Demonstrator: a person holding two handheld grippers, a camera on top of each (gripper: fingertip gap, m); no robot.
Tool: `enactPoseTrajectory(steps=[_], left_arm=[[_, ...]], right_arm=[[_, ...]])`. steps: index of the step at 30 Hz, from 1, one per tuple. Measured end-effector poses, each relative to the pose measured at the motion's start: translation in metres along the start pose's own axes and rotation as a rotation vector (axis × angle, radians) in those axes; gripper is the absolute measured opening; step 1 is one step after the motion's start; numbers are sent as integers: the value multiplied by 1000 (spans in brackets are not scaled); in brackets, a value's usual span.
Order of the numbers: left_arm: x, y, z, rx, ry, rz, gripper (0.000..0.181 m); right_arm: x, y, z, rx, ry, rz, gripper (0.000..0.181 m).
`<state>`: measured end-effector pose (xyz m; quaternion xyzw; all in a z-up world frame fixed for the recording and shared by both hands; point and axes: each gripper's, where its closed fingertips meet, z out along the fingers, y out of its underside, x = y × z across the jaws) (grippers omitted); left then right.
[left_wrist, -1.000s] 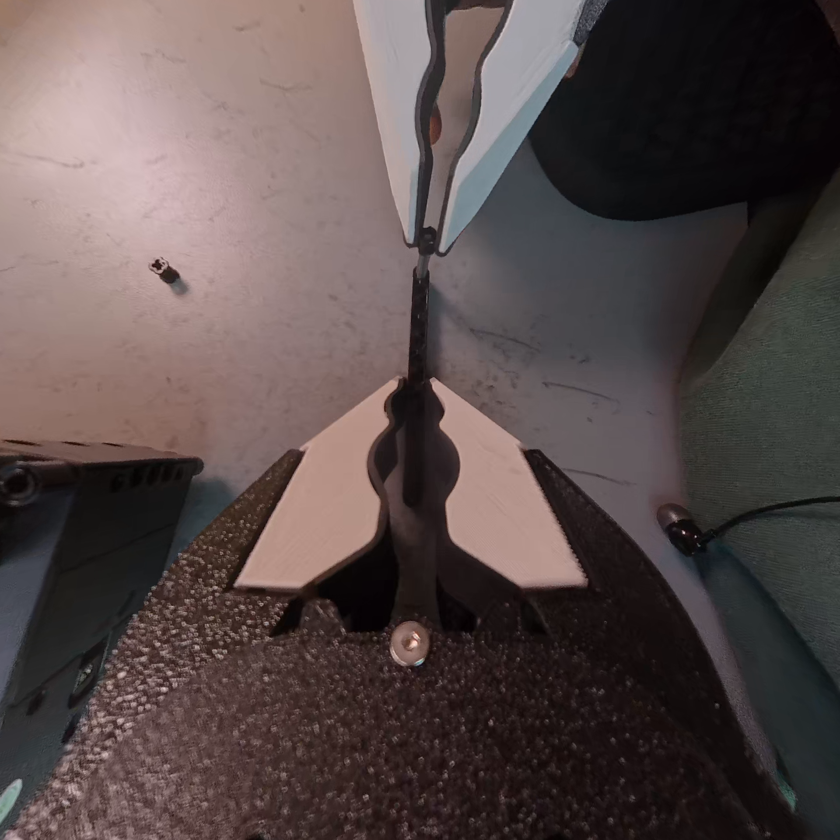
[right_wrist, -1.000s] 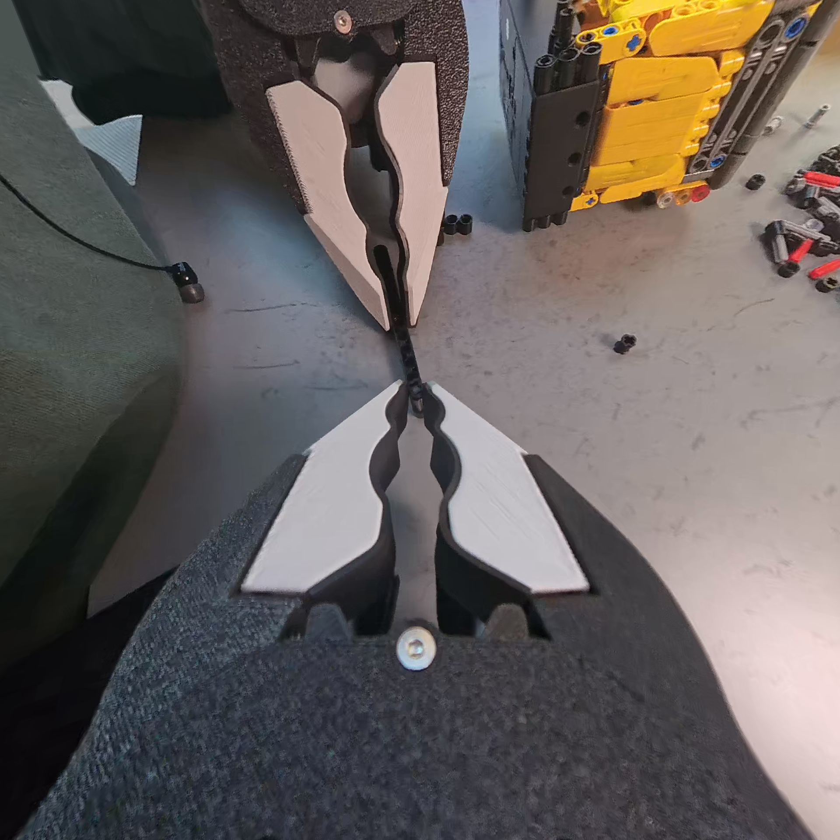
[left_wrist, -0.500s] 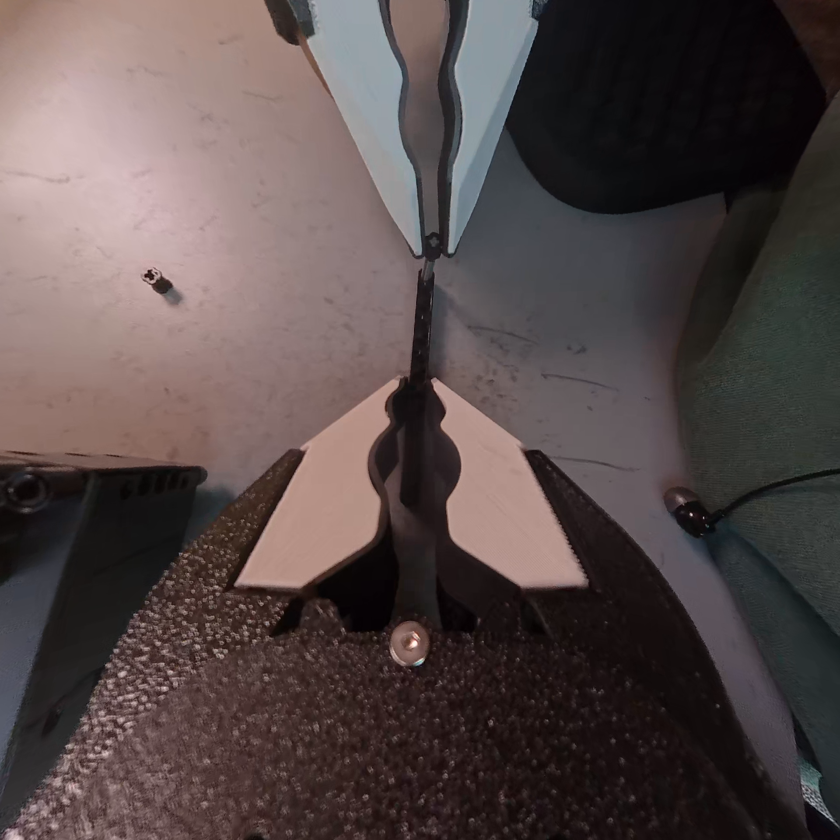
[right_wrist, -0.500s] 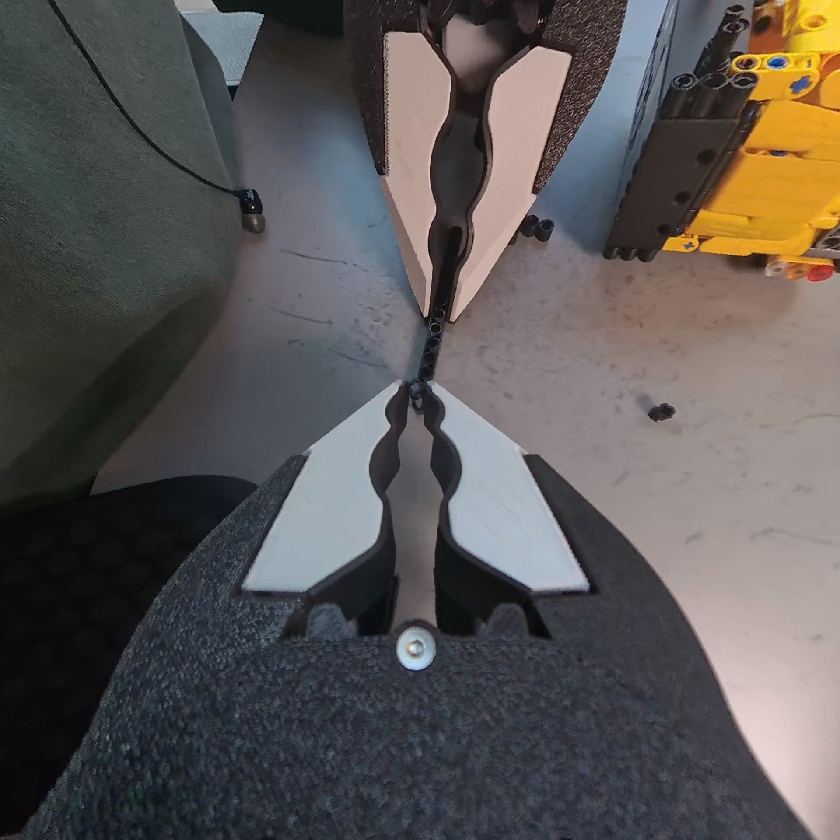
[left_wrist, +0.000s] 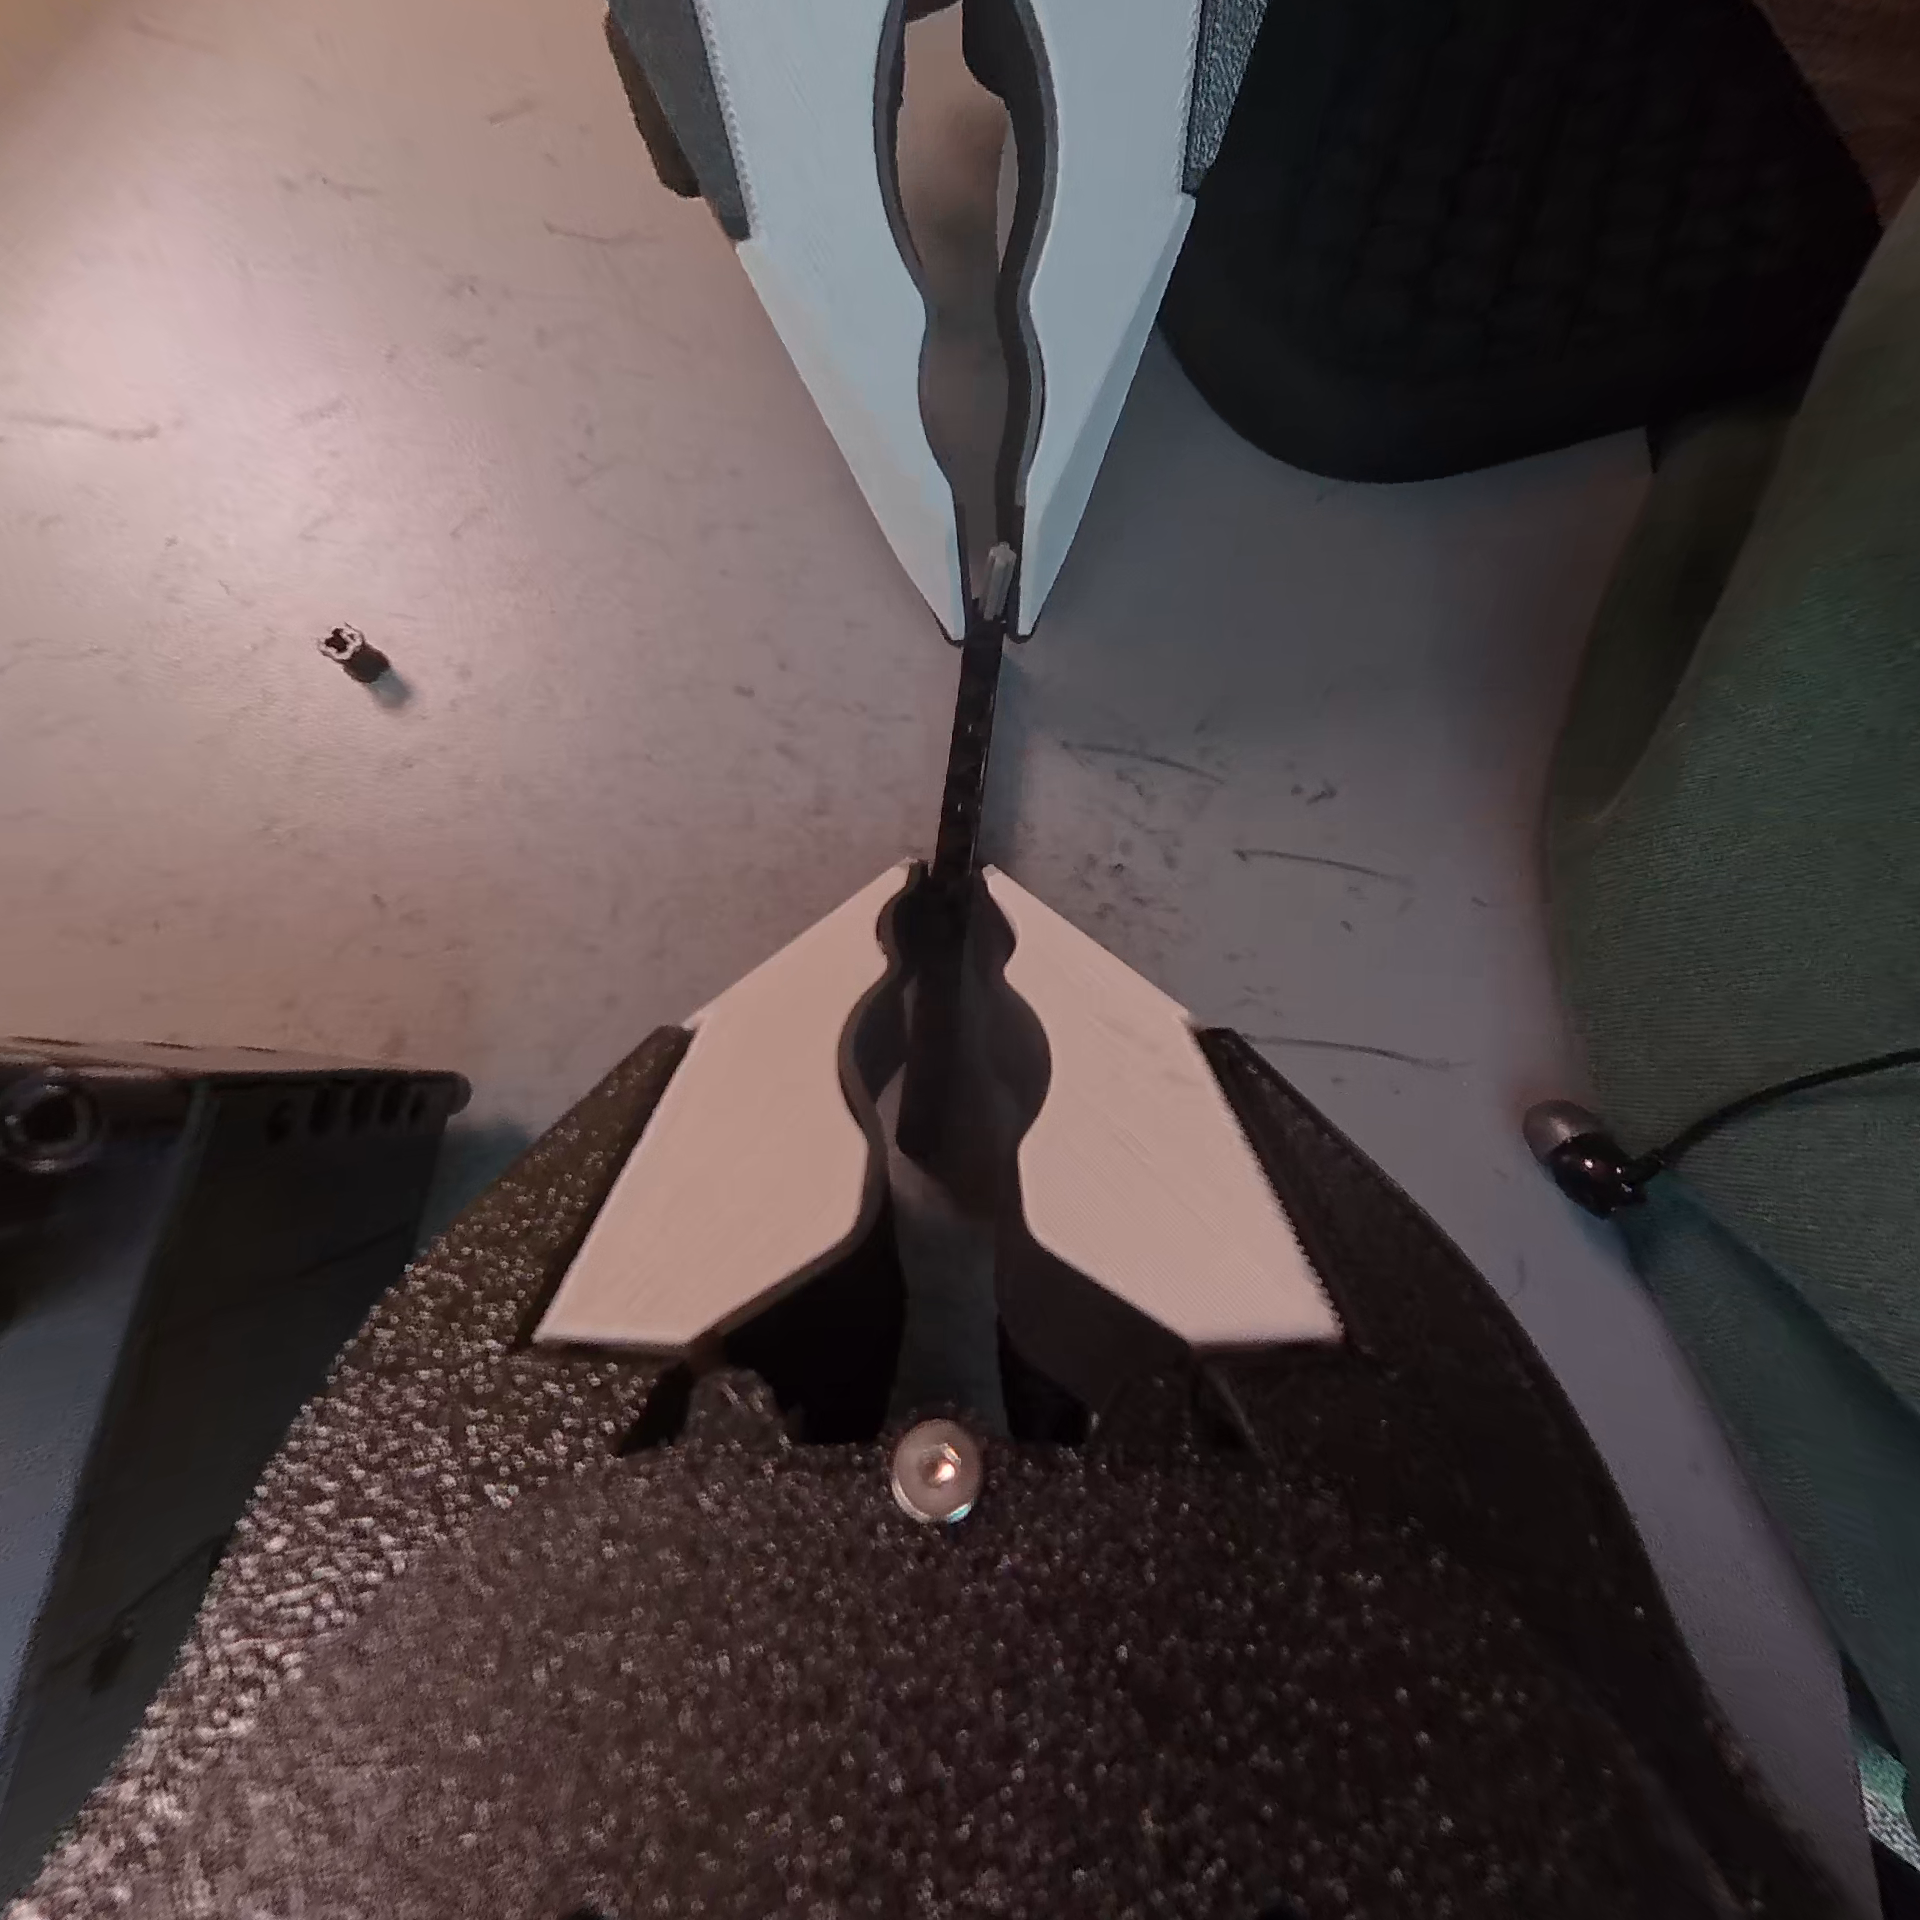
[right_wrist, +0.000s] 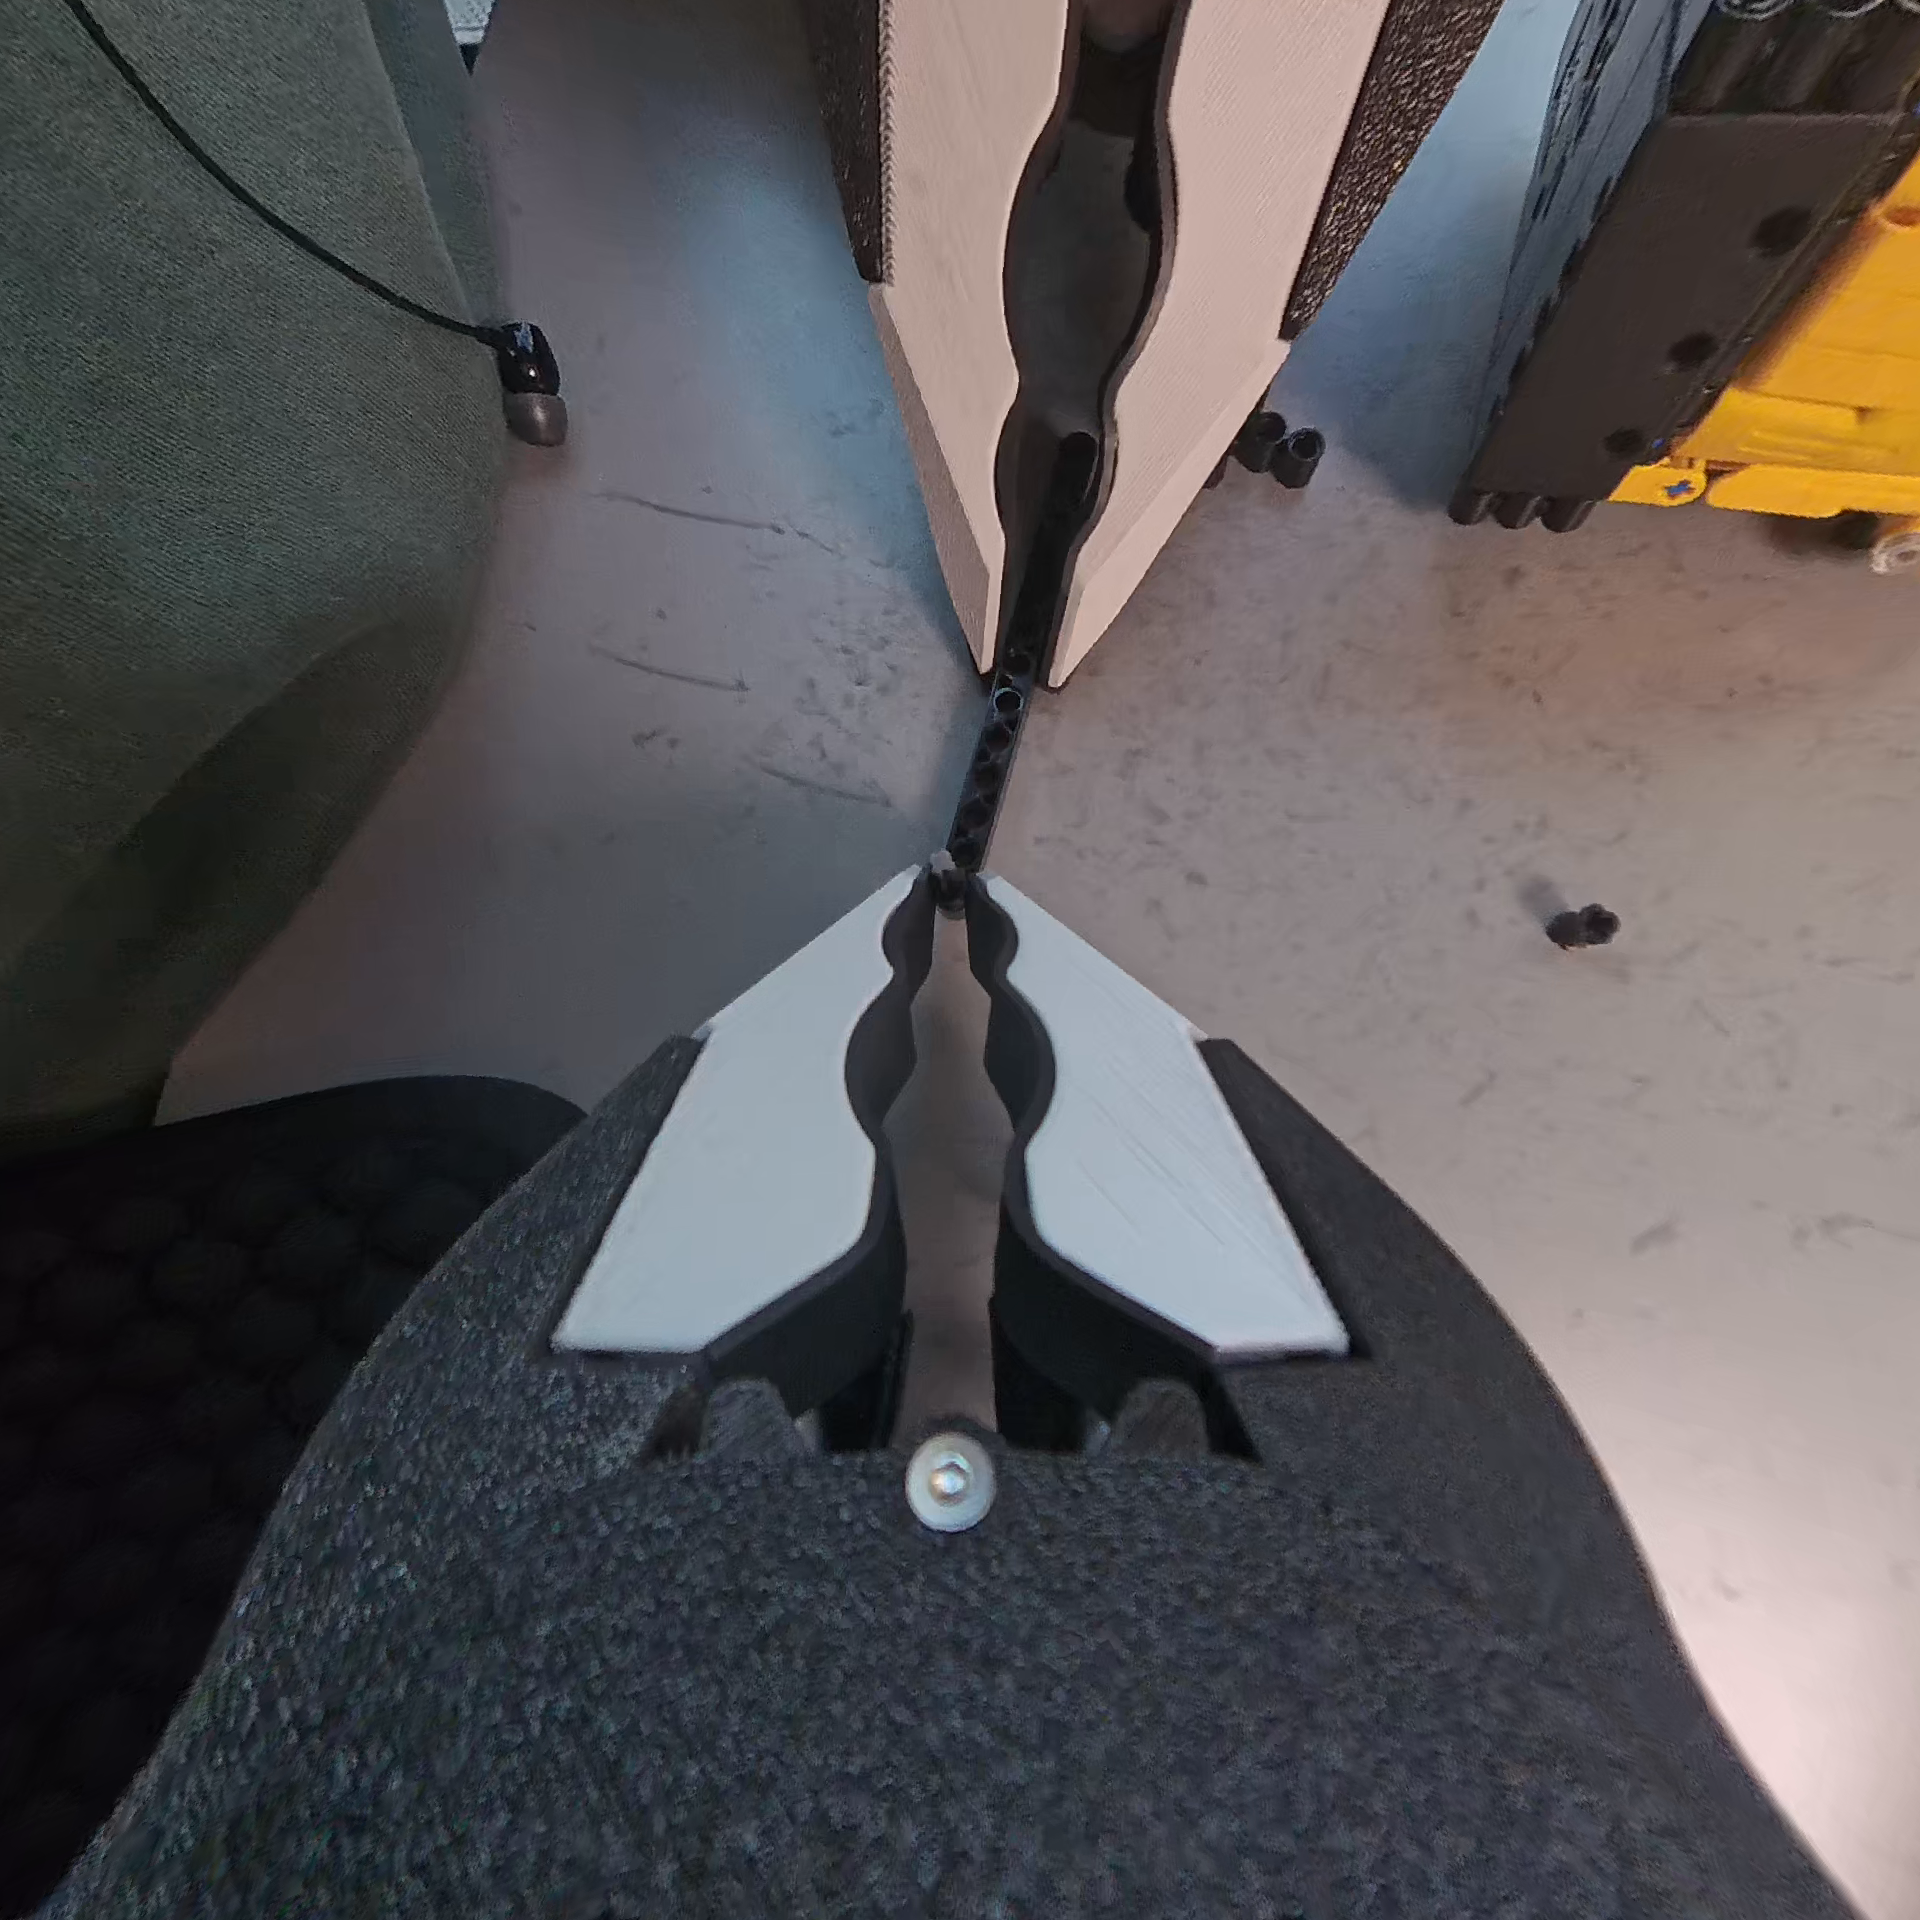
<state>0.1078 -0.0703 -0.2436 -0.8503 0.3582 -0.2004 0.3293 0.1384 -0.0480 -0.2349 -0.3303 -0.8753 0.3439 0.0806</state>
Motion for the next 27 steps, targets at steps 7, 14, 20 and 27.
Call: enactPoseTrajectory(steps=[7,14,20,27], left_arm=[[0,0,0,0,-4,6,7],[-1,0,0,0,-14,10,7],[-1,0,0,3,-7,3,6],[-1,0,0,5,3,-8,6]], right_arm=[[1,-1,0,24,20,3,7],[1,3,-1,36,69,14,25],[6,0,-4,103,127,42,14],[6,-1,-2,125,123,27,6]])
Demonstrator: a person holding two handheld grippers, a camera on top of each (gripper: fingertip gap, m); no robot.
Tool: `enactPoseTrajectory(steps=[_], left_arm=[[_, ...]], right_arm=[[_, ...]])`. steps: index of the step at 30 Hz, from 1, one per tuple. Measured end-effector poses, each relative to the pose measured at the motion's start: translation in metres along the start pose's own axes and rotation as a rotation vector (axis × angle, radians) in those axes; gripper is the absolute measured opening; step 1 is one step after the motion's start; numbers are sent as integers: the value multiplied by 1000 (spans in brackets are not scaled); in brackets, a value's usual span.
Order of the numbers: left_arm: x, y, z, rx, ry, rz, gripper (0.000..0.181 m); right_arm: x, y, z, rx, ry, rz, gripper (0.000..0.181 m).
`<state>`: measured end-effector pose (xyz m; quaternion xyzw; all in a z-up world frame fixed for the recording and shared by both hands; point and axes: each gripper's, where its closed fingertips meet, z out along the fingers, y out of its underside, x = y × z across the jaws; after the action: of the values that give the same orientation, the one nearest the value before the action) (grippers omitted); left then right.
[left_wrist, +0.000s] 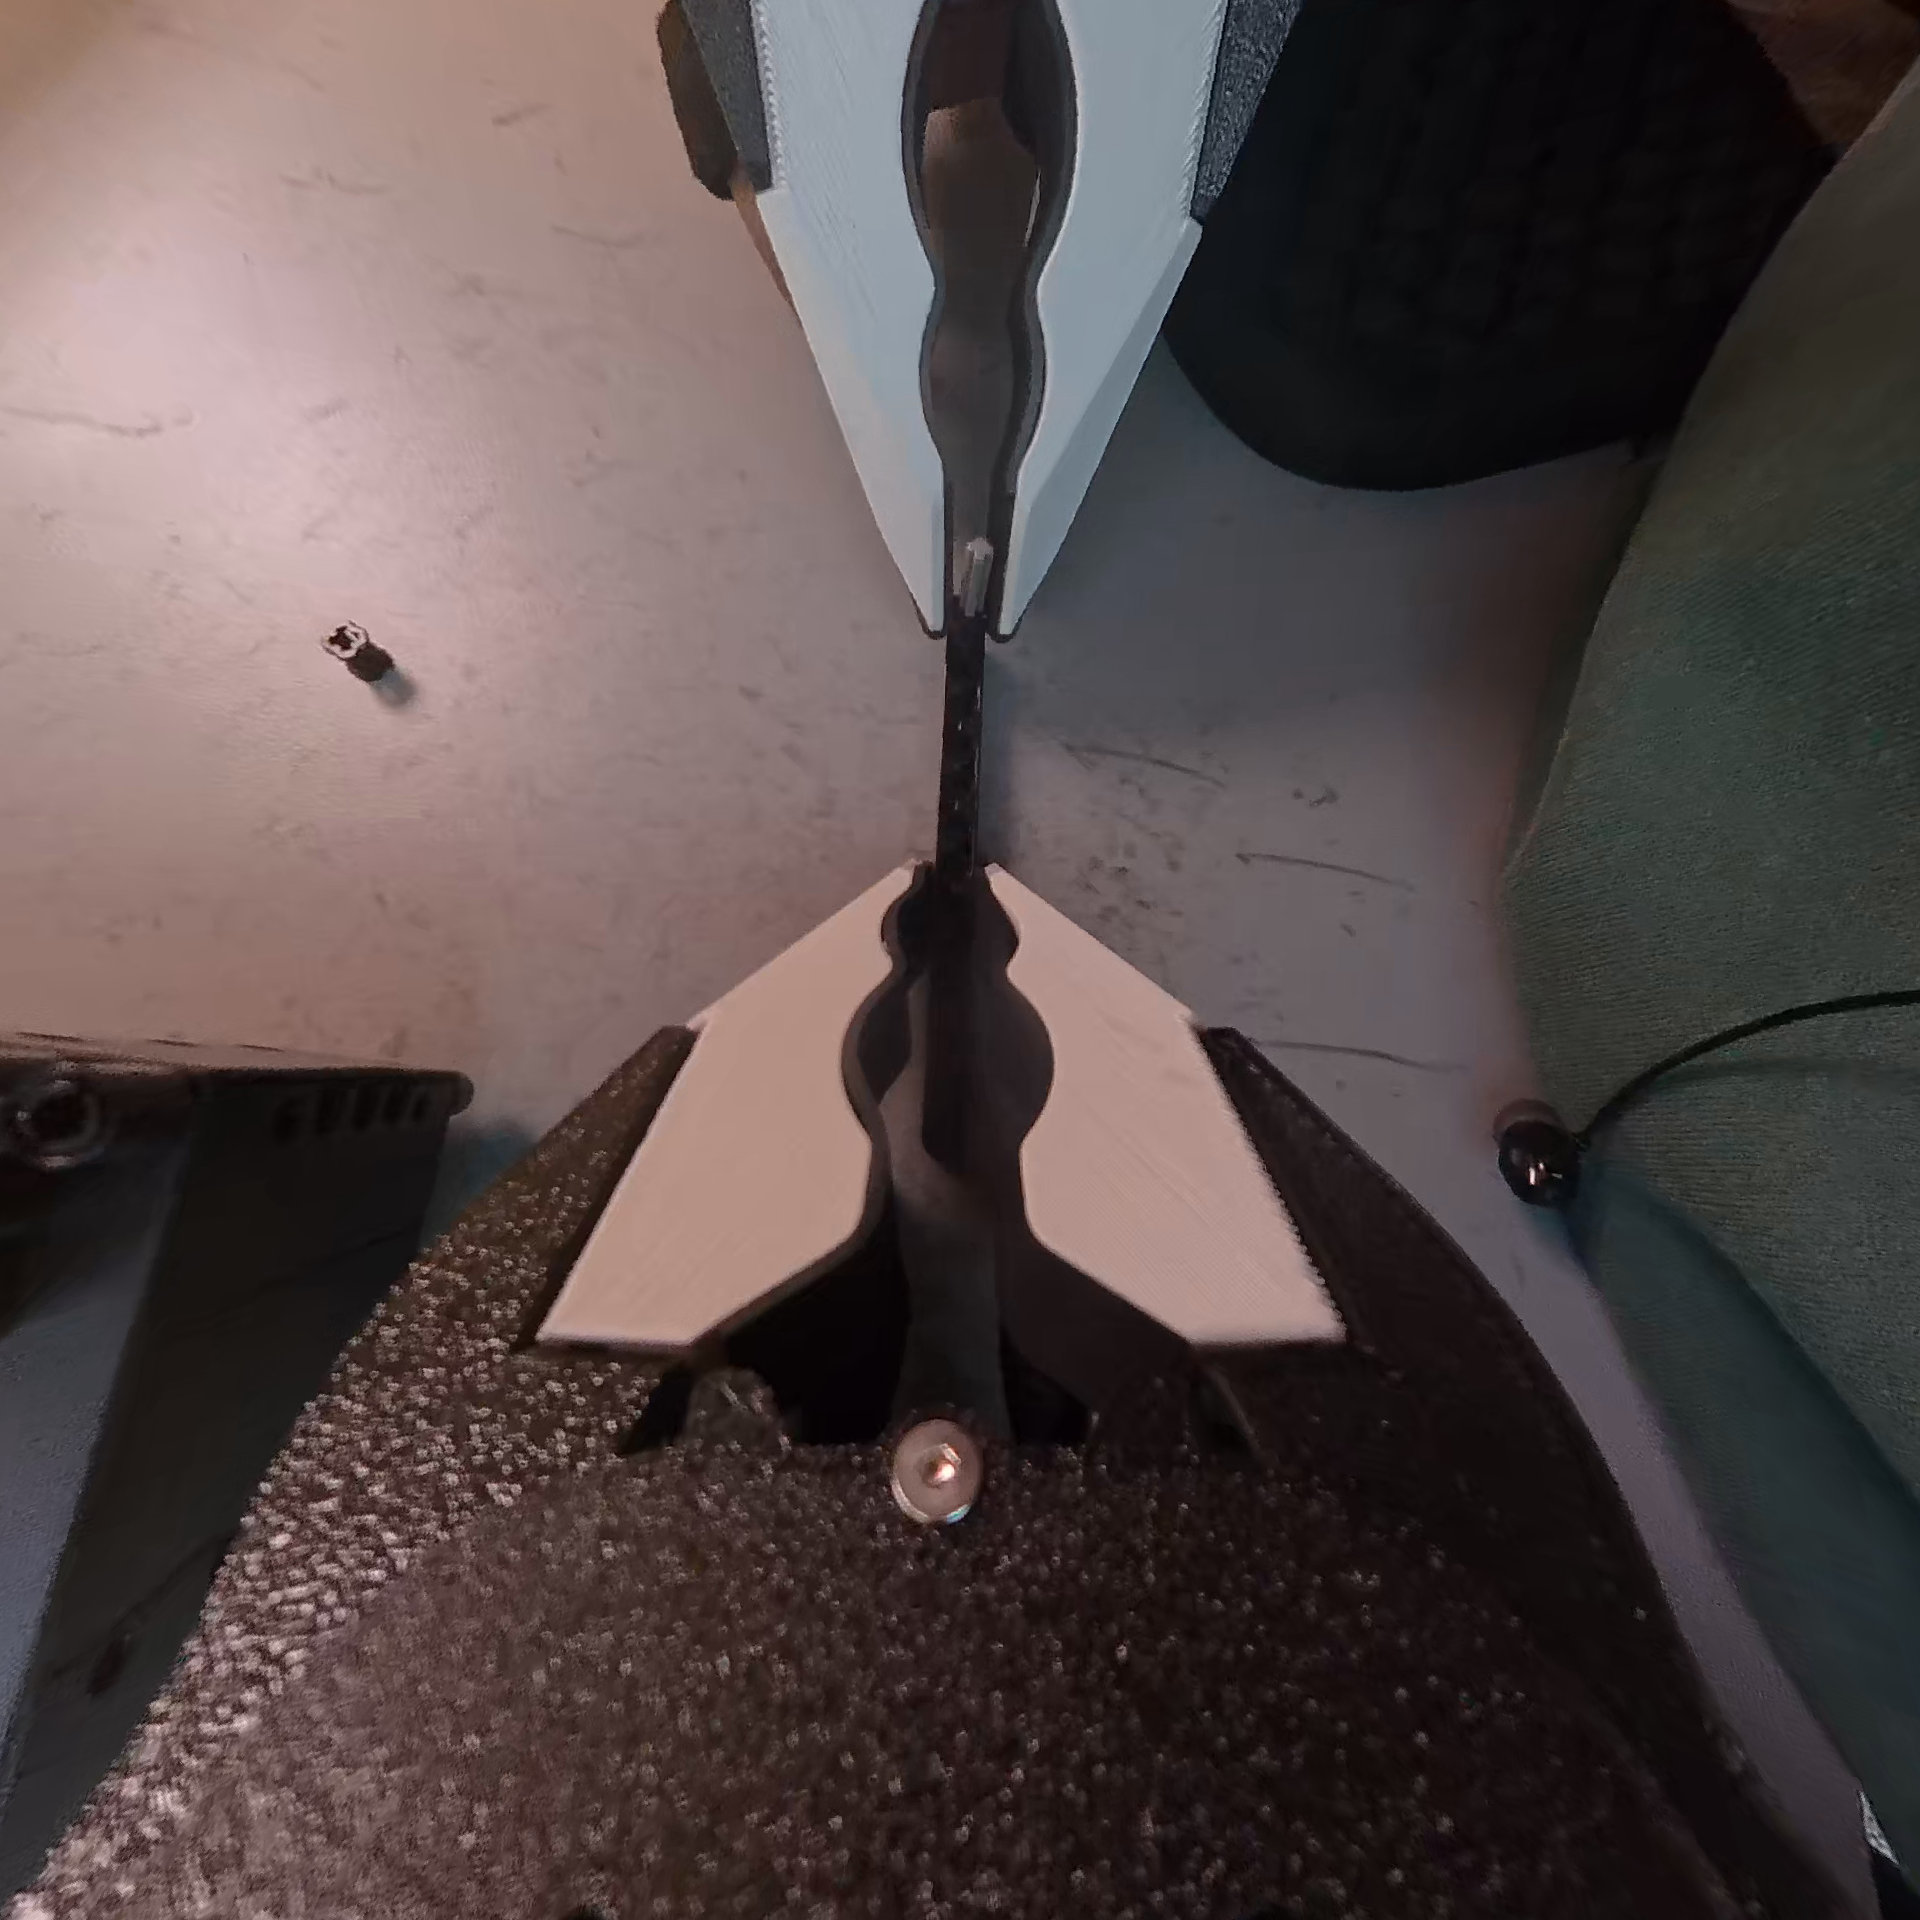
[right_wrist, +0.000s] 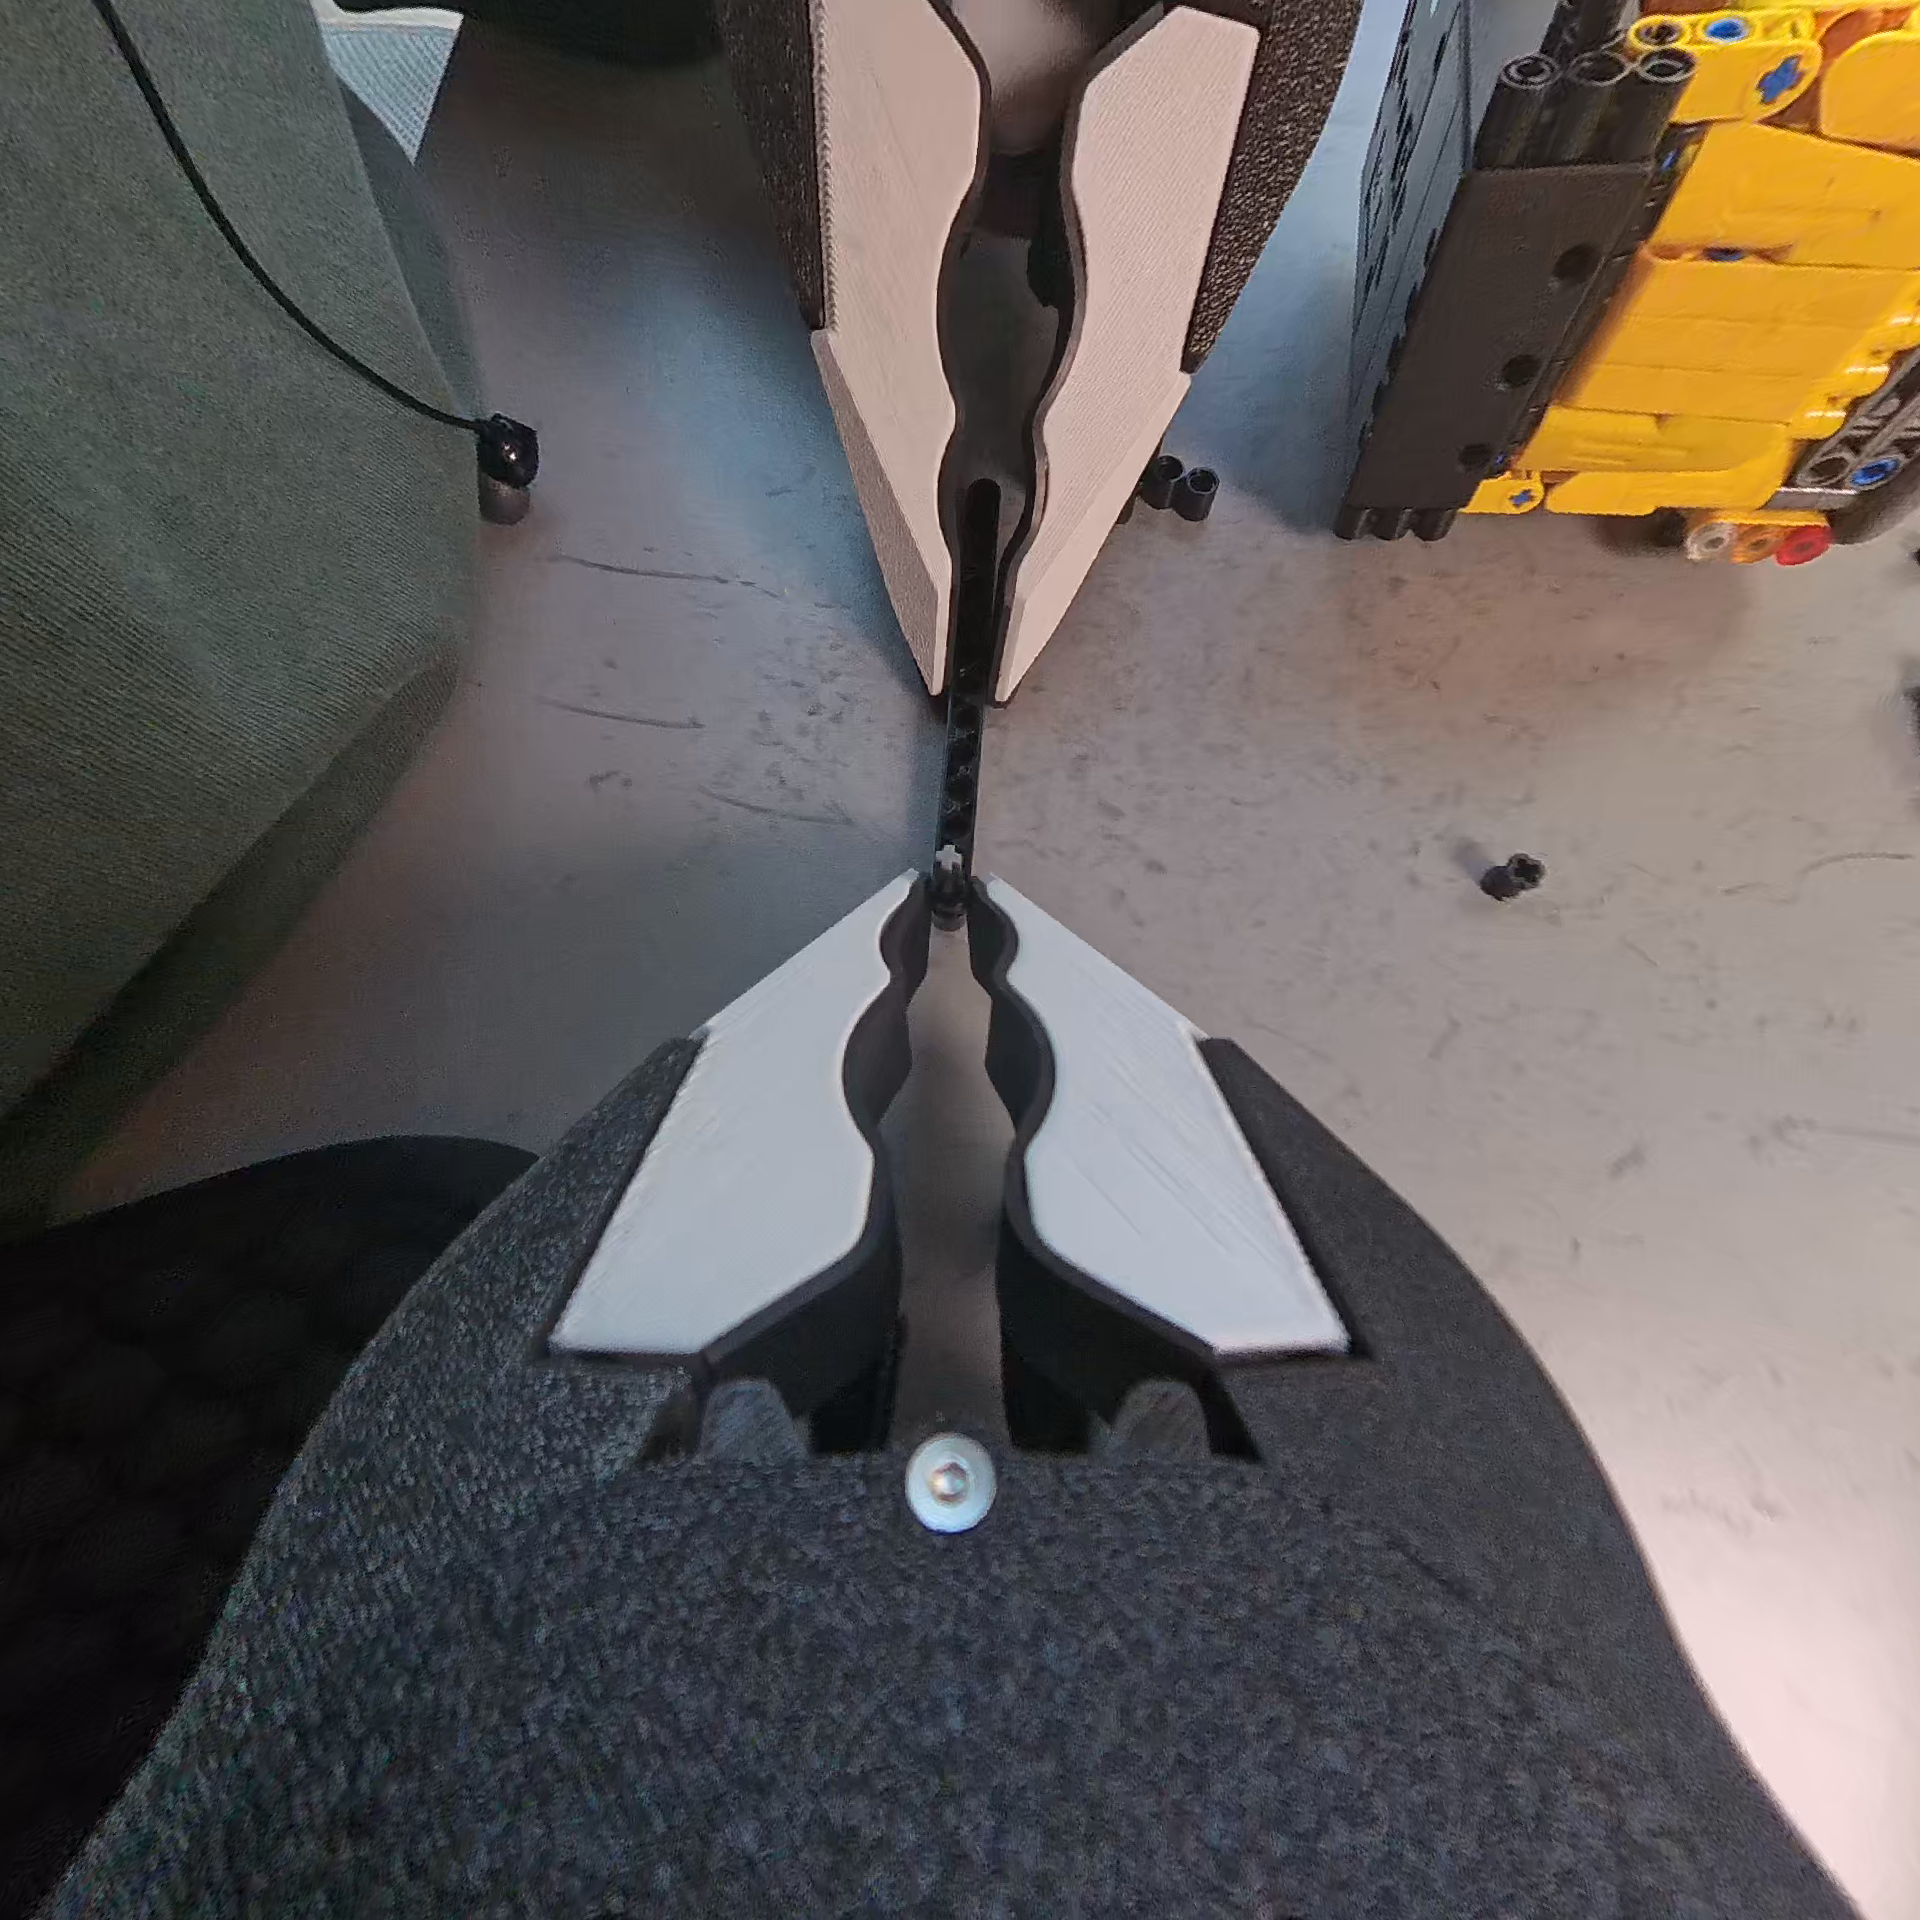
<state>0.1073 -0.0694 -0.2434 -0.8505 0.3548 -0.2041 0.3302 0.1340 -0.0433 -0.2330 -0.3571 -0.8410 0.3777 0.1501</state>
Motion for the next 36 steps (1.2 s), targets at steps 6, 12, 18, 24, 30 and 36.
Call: enactPoseTrajectory(steps=[6,12,18,24,30,36], left_arm=[[0,0,0,1,13,-2,6],[0,0,0,5,16,0,6],[0,0,0,-3,7,4,7],[1,0,0,-13,-6,12,6],[1,0,0,-14,-11,5,7],[3,-1,-2,-28,-10,3,12]], right_arm=[[-2,0,1,-10,-61,-54,6],[-2,0,1,-19,-78,-61,6],[-2,0,1,-30,-41,-28,6],[-2,0,1,-30,4,9,5],[-2,0,1,-32,14,22,6],[-1,3,5,-81,55,-16,9]])
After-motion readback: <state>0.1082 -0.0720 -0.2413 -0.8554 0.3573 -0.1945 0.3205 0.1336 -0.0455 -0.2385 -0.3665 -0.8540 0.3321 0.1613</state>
